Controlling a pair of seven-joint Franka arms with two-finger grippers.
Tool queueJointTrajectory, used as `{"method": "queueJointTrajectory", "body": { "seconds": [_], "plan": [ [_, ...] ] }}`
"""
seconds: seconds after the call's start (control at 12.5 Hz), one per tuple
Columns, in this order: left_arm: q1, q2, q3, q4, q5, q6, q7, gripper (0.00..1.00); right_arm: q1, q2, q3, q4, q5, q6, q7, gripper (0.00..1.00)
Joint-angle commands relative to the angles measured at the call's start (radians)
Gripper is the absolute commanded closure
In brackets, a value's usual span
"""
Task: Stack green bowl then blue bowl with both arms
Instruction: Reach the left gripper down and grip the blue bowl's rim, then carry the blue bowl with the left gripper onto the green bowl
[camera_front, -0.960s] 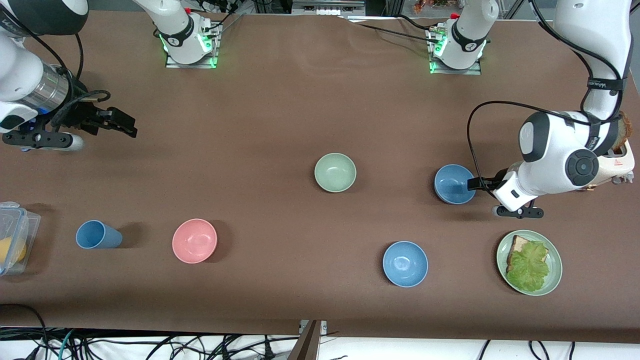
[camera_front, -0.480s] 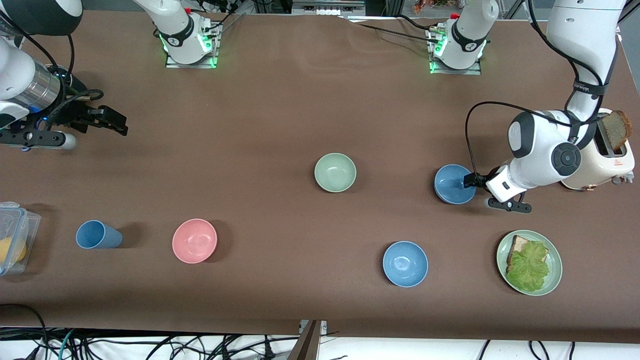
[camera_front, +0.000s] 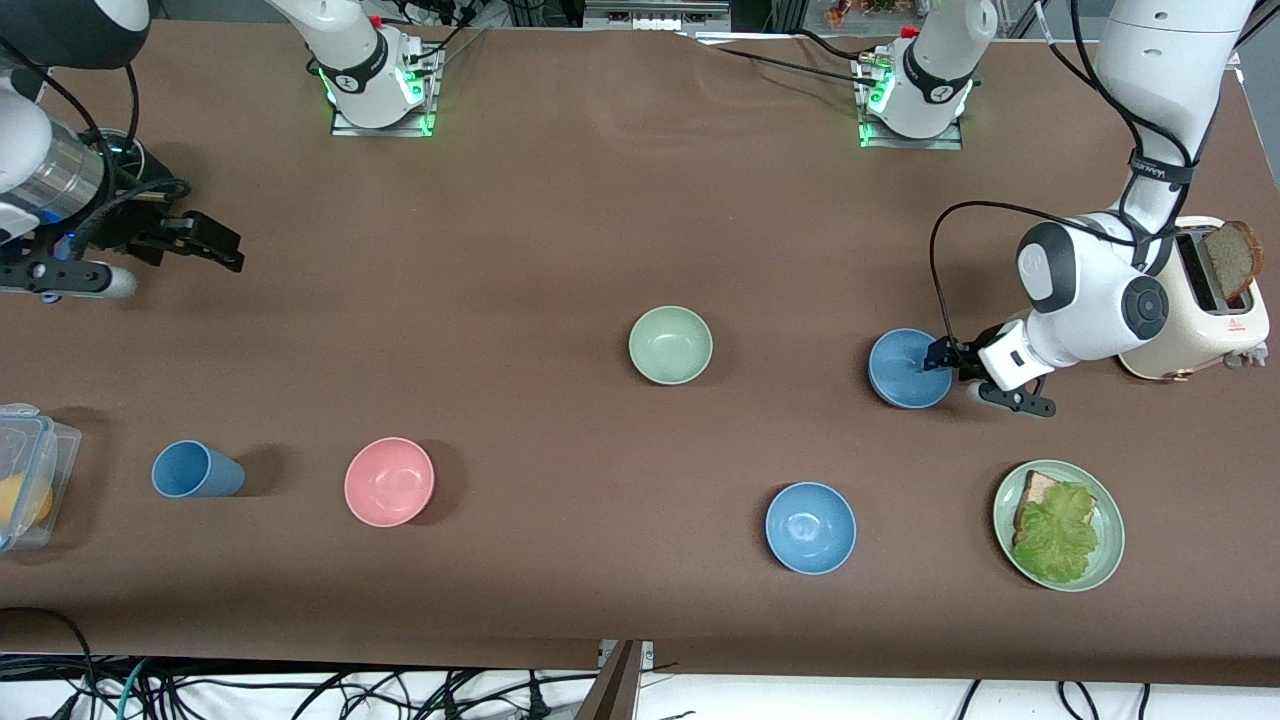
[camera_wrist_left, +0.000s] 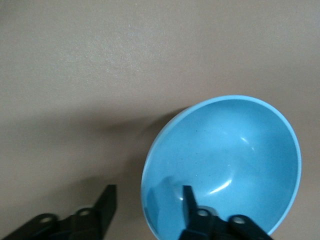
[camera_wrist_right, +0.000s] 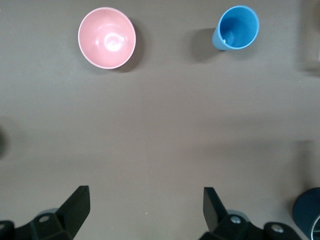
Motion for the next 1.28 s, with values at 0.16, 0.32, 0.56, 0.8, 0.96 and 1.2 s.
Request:
{"method": "queueJointTrajectory", "body": {
  "seconds": [0.16,0.32,0.56,0.8,0.96,1.2],
  "plan": [
    [0.008,-0.007,-0.002,-0.004,-0.061,0.002,0.035,1.00,-0.009,0.020,0.001,0.047,0.013,-0.018,-0.011,0.00],
    [0.010,-0.018,-0.001,0.010,-0.065,-0.030,0.034,1.00,-0.007,0.020,0.007,0.047,0.013,-0.021,-0.005,0.00],
    [-0.001,-0.044,-0.010,0.112,-0.110,-0.153,0.020,1.00,-0.002,0.020,0.008,0.052,0.014,-0.023,-0.001,0.00],
    [-0.068,-0.038,-0.054,0.200,-0.125,-0.172,-0.081,1.00,-0.001,0.020,0.008,0.052,0.013,-0.023,0.003,0.00],
    [-0.171,-0.023,-0.056,0.235,-0.125,-0.172,-0.205,1.00,-0.001,0.020,0.008,0.052,0.013,-0.023,0.003,0.00],
    [-0.318,-0.001,-0.056,0.298,-0.111,-0.172,-0.467,1.00,0.001,0.020,0.010,0.052,0.013,-0.023,0.003,0.00]
  ]
}}
